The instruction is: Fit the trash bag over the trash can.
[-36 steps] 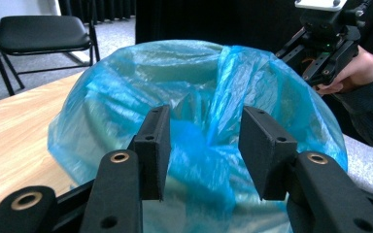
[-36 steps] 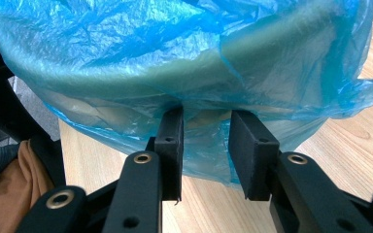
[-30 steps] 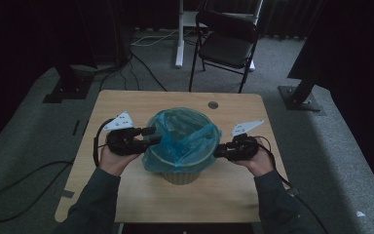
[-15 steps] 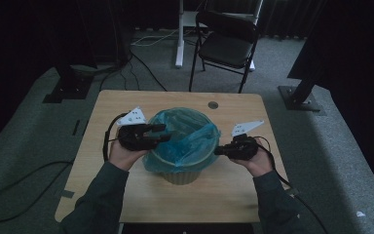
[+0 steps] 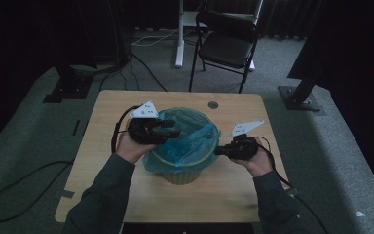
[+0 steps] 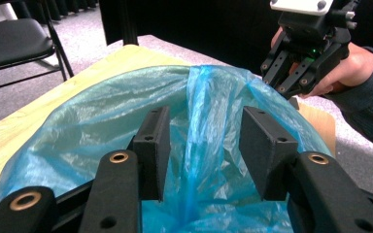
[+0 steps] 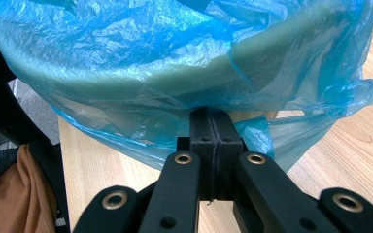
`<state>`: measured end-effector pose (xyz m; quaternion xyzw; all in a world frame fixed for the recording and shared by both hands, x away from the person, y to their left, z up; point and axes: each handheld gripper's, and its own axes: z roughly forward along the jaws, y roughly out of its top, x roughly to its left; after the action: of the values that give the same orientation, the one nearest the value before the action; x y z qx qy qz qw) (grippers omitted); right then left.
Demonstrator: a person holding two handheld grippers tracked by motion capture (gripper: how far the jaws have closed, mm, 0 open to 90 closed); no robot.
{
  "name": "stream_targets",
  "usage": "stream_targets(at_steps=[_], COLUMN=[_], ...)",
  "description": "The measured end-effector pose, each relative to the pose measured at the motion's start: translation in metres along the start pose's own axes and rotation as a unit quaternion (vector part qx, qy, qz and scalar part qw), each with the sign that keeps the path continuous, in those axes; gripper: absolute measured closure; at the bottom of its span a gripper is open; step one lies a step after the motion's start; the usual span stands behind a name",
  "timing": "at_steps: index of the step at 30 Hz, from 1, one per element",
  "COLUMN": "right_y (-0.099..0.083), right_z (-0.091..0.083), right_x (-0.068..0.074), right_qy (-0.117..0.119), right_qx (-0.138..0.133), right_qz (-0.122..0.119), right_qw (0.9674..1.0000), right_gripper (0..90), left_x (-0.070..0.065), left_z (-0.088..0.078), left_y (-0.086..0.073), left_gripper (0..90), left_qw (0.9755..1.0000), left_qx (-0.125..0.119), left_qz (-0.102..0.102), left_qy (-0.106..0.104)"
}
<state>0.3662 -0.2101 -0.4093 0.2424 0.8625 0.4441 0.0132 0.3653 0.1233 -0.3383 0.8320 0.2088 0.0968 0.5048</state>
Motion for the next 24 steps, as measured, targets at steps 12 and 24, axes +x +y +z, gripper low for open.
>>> stream_targets(at_steps=[12, 24], right_y=[-0.001, -0.001], right_z=[0.000, 0.000], right_x=[0.000, -0.002], right_qy=[0.000, 0.002], right_qx=[-0.003, -0.003], right_qz=[0.000, 0.000], right_qw=[1.0000, 1.0000], right_gripper=[89.7, 88.9], left_x=[0.005, 0.008], left_z=[0.018, 0.035], left_y=[0.015, 0.029], left_gripper=[54.6, 54.6], left_qw=[0.9993, 0.9951], left_qx=[0.023, 0.068], left_qz=[0.021, 0.051], left_qy=[-0.019, -0.050])
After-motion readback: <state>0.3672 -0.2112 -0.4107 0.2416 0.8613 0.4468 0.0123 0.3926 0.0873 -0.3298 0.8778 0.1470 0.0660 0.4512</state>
